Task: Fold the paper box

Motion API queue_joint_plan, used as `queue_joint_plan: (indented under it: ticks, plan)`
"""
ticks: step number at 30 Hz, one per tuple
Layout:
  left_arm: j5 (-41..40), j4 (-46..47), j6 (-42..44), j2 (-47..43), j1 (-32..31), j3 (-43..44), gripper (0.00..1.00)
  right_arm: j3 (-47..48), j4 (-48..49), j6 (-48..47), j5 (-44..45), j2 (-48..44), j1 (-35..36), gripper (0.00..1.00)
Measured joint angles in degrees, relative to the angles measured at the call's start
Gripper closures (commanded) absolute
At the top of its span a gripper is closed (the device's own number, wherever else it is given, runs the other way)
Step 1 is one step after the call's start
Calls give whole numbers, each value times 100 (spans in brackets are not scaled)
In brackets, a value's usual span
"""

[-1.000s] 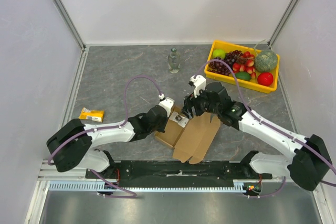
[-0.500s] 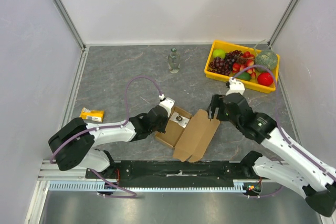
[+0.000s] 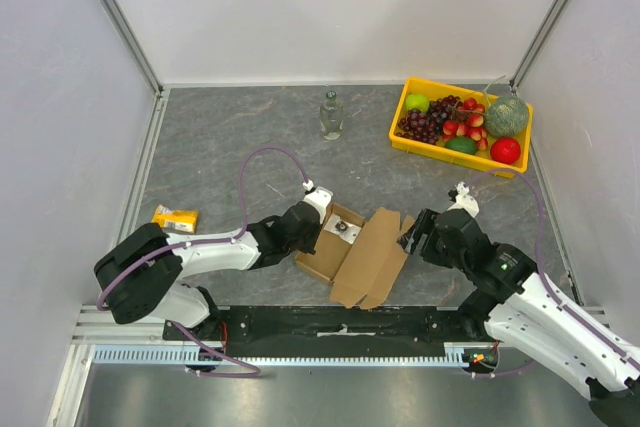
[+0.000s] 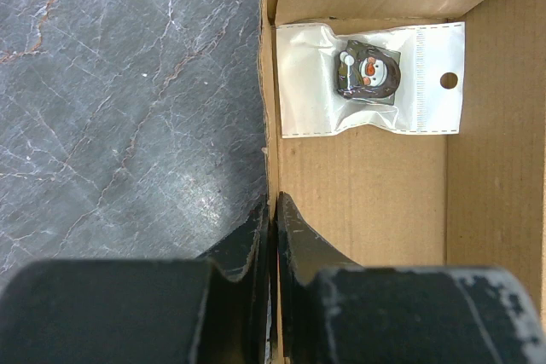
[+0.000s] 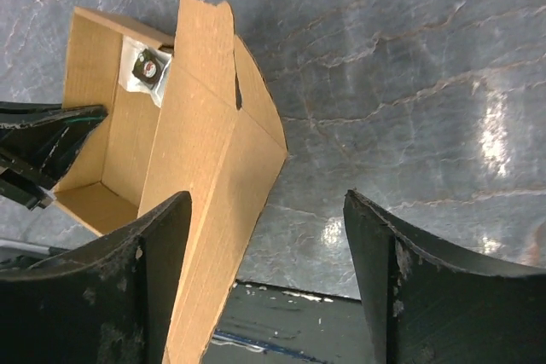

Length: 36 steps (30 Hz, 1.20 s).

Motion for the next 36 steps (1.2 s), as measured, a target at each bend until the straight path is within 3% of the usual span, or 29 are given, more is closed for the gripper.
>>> queue_joint_plan:
  ticks: [6, 20, 23, 29, 36]
  plan:
    - [4, -9, -15, 7, 0, 4, 89, -306, 310, 382, -455, -256, 0, 31]
    - [162, -57, -33, 155, 0, 157, 86, -422, 1165, 260, -1364, 382, -4, 61]
    - [208, -68, -35, 157, -2, 184, 84, -358, 1163, 111, -1453, 527, -2, 63]
    - [291, -101, -76, 157, -13, 229, 80, -131, 1191, -264, -1574, 778, 22, 87]
    - [317, -146, -133, 157, -13, 240, 76, 144, 1287, -625, -1622, 1056, 42, 92]
